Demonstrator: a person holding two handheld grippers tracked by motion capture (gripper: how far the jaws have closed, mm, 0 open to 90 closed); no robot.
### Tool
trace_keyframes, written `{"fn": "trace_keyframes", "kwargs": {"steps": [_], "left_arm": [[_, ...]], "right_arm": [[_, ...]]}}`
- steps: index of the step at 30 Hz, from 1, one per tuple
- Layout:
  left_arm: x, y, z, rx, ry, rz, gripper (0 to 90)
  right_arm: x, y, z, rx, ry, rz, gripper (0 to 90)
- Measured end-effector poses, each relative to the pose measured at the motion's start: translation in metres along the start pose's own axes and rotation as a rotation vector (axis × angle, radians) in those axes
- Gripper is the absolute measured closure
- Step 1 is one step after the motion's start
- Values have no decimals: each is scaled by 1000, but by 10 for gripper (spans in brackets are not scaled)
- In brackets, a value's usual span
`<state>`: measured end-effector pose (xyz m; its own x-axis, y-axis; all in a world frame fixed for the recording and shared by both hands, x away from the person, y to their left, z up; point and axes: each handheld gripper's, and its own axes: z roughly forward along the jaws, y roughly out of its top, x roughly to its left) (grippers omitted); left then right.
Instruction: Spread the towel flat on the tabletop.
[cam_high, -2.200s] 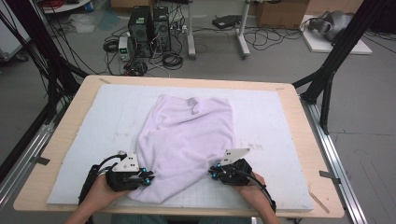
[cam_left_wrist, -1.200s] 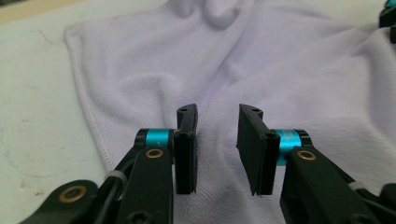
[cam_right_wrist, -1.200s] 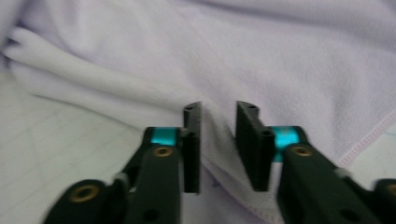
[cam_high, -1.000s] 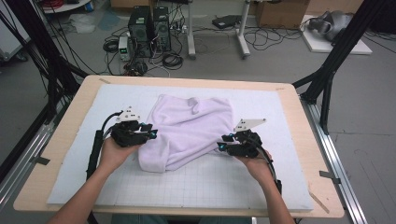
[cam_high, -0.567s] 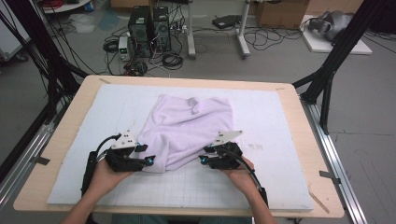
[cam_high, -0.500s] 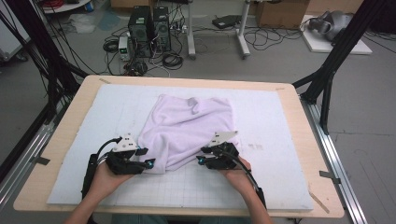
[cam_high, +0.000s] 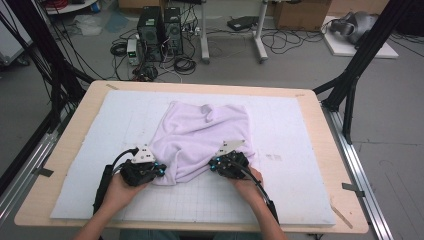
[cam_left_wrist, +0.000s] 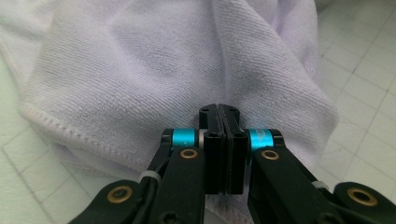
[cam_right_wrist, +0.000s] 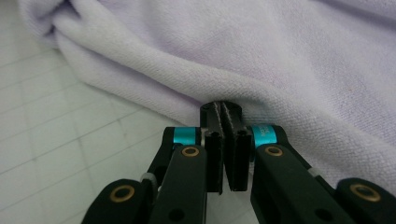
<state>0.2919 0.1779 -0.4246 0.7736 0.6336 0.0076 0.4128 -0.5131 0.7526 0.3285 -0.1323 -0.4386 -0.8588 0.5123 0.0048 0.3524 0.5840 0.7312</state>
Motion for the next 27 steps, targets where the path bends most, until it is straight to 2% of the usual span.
{"fn": "trace_keyframes", "kwargs": {"steps": [3,5,7,11,16,18,20,21,23,27], "left_arm": [[0,7,-11,-27,24,13,886],[4,12,-18,-47,41,1,887],[7,18,-24,-65,44,-5,889],[2,33,-36,-108,46,11,889],[0,55,-58,-192,53,18,899],[2,62,-61,-198,56,20,898],[1,64,-56,-175,28,8,896],[-3,63,-51,-164,11,18,895],[-12,58,-38,-141,-25,22,841],[-28,44,-10,-76,-94,40,724]], "right_arm": [[0,1,-15,-43,18,4,884],[-1,1,-30,-78,21,9,886],[0,2,-43,-100,11,6,887],[3,7,-66,-132,-4,-8,887],[4,21,-102,-186,-40,-30,888],[1,27,-116,-215,-50,-35,888],[-2,33,-124,-214,-48,-34,888],[-2,34,-123,-202,-52,-42,887],[-5,33,-116,-154,-56,-41,887],[-19,19,-94,-85,-48,7,886]]}}
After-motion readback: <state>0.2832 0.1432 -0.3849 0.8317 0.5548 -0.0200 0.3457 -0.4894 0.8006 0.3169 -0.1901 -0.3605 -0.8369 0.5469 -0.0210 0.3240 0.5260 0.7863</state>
